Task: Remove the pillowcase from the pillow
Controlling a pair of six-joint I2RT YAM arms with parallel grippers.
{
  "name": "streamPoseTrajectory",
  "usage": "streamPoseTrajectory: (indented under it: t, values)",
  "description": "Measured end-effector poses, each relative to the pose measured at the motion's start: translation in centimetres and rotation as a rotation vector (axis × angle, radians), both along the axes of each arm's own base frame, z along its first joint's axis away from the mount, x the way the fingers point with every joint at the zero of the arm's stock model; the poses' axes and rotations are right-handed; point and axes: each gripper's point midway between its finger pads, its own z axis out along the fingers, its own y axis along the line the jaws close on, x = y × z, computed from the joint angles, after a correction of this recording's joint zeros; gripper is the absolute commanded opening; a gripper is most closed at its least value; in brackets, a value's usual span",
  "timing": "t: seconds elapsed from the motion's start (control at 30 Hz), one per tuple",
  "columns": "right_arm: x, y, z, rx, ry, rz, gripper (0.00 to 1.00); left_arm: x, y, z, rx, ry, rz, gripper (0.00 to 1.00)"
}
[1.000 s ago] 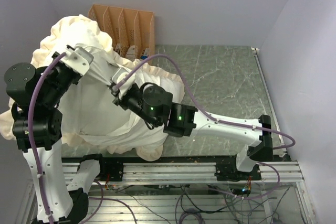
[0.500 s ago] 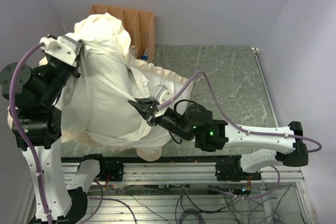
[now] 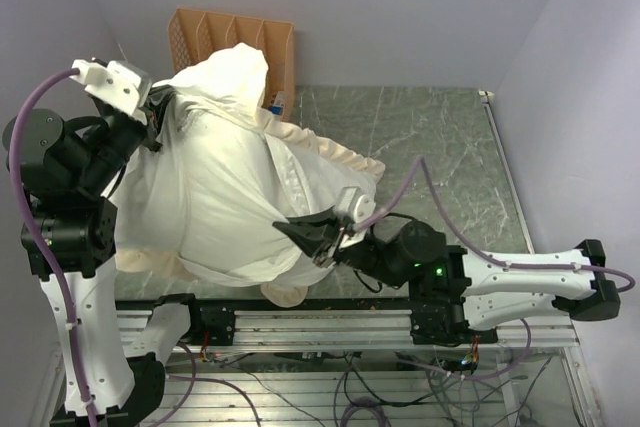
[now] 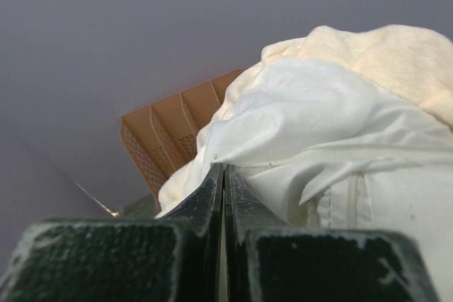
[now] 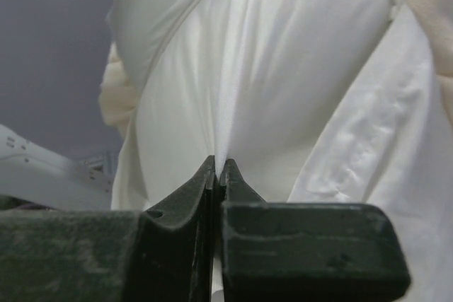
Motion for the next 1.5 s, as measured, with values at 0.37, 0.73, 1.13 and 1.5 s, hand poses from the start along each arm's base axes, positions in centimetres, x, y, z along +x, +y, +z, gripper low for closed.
streamPoseTrajectory:
  t: [0.37,0.73,1.13,1.5]
  values:
    - [-2.5,4.6,-3.2,-0.180,-0.031,0.006,0.21,2.0,-2.2,-6.8,-0.086,0.345,-0.146,0.07]
    - [-2.5,3.5,1.0,-0.122,0.015,-0.065,0.78,2.4,-3.3,-10.1,-0.066,0.498,-0.274,0.07]
    - [5.8,5.1,6.6,-0.091,0.056,-0.216,0.87,-0.4,-5.3,-9.2,-0.086,0.506,-0.419,0.07]
    - [8.7,8.6,4.7,-0.185,0.133,-0.138,0.88,-1.2,-5.7,-8.7,-0.101,0.503,-0.436,0.07]
